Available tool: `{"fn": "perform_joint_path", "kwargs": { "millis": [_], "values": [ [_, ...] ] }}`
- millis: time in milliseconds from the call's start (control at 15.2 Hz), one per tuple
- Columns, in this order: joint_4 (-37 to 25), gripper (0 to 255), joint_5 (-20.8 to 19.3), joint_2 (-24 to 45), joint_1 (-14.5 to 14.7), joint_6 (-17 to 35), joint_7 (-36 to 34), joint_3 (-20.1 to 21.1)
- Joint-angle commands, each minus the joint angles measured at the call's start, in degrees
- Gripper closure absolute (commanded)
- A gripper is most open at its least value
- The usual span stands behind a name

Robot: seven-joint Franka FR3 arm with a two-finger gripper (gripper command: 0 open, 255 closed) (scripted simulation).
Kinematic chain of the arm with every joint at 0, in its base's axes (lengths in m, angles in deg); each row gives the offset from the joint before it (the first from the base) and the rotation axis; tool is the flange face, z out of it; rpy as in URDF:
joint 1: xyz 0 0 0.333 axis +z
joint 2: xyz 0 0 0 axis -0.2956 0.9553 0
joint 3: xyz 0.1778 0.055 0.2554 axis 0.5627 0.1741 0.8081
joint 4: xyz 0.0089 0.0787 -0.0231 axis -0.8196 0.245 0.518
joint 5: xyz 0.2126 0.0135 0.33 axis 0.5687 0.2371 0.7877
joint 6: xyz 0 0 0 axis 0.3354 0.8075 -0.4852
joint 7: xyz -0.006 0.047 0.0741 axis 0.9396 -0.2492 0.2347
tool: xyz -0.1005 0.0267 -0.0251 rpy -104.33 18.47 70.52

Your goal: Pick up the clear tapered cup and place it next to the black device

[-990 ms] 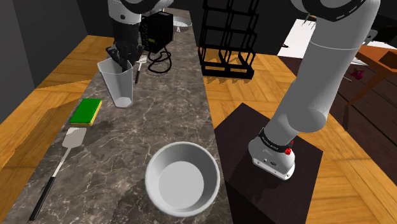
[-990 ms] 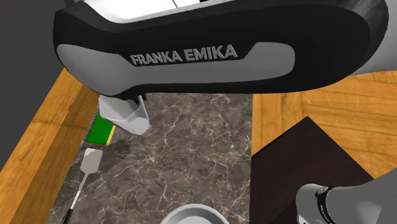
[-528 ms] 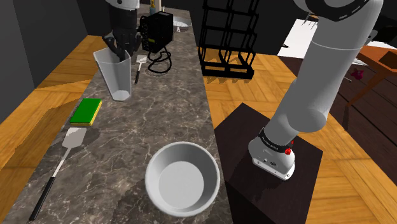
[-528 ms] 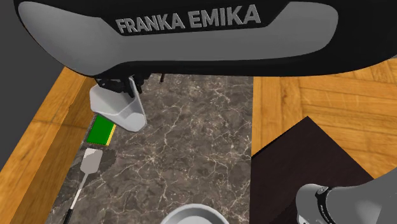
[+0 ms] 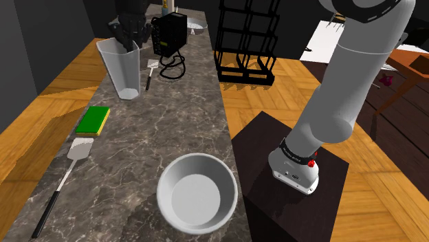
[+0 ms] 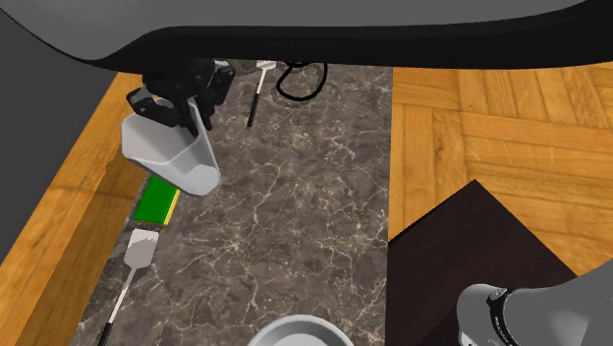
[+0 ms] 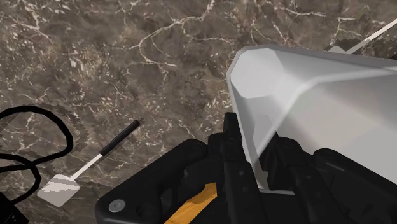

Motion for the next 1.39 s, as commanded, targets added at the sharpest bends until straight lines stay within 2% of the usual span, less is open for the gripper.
{"fn": "perform_joint_path", "kwargs": {
  "millis": [0,726,1320],
  "values": [
    [-1.8,255,-0.1,0.1,0.1,-1.7,-0.2,0.0],
    [-12.0,255,-0.6,1.4,0.4,-10.6,-1.2,0.1],
    [-23.3,255,-1.4,4.3,1.1,-18.9,-2.3,0.3]
  ]
}}
